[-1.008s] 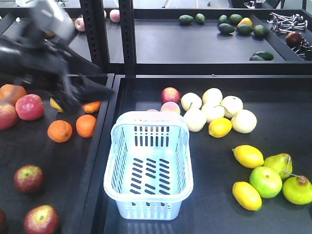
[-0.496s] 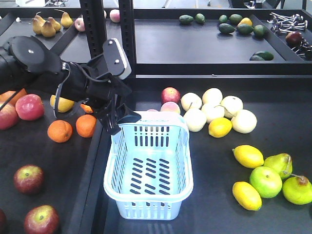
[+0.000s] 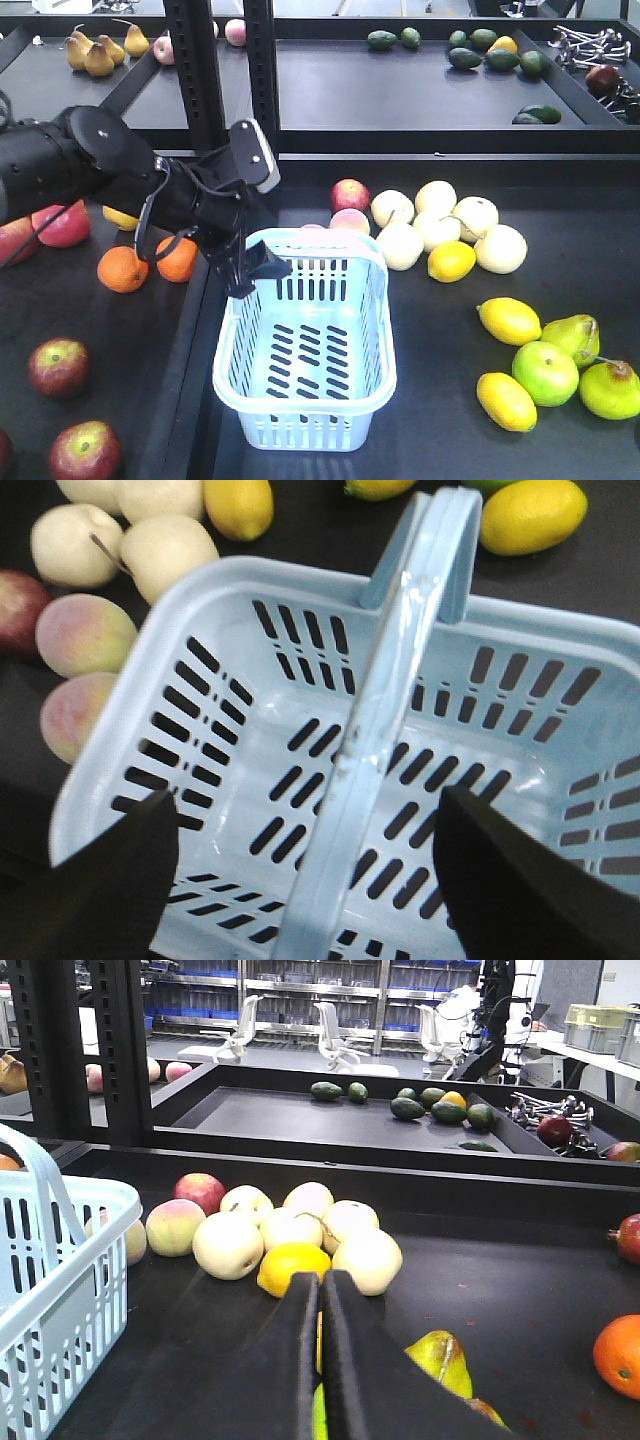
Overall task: Pick three apples into basket with both arms
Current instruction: 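Reach the left gripper over the basket and grasp its handle, then lift the light-blue basket off the table with the left gripper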
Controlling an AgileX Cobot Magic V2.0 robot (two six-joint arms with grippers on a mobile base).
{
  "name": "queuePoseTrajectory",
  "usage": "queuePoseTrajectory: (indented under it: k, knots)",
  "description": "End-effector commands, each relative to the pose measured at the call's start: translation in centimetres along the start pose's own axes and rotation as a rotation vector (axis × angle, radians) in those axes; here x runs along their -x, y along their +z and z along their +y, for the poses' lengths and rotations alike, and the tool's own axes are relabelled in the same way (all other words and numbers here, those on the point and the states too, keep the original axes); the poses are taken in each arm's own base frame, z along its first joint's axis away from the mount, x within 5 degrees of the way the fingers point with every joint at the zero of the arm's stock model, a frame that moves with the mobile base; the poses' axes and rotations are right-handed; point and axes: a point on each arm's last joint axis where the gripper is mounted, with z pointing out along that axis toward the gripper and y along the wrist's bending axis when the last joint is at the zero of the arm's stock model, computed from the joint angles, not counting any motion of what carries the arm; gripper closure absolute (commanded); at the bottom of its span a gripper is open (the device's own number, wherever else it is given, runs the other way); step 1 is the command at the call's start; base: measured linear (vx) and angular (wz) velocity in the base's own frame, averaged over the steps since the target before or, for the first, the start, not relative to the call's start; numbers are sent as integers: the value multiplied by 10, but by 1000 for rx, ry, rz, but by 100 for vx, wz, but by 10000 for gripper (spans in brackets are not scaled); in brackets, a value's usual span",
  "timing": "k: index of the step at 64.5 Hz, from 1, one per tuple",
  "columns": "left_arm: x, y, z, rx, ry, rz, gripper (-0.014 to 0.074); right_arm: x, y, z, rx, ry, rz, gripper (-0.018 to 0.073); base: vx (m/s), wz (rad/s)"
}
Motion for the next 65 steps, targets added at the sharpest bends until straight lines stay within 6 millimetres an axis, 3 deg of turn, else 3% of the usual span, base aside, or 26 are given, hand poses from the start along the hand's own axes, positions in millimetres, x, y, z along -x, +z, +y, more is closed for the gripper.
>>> queuePoseTrajectory:
  k: [1,24,33,50,57,65]
  knots:
    - [18,-14,1,41,5,-71,84,3,-1,0,-8,-6,-78,564,0,0]
    - [5,9,7,24,-41,-39,105,3,-1,0,-8,-6,-78,564,0,0]
    - [5,8,7,30,-46,-42,217,3,-1,0,-8,-6,-78,564,0,0]
    - [7,5,6,18,-91,-43,607,3,-1,0,-8,-6,-78,564,0,0]
    - [12,-4,1,5,-105,-54,605,3,-1,0,-8,-6,-78,564,0,0]
    - [27,-29,-5,20,-179,-114,605,3,-1,0,-8,-6,-78,564,0,0]
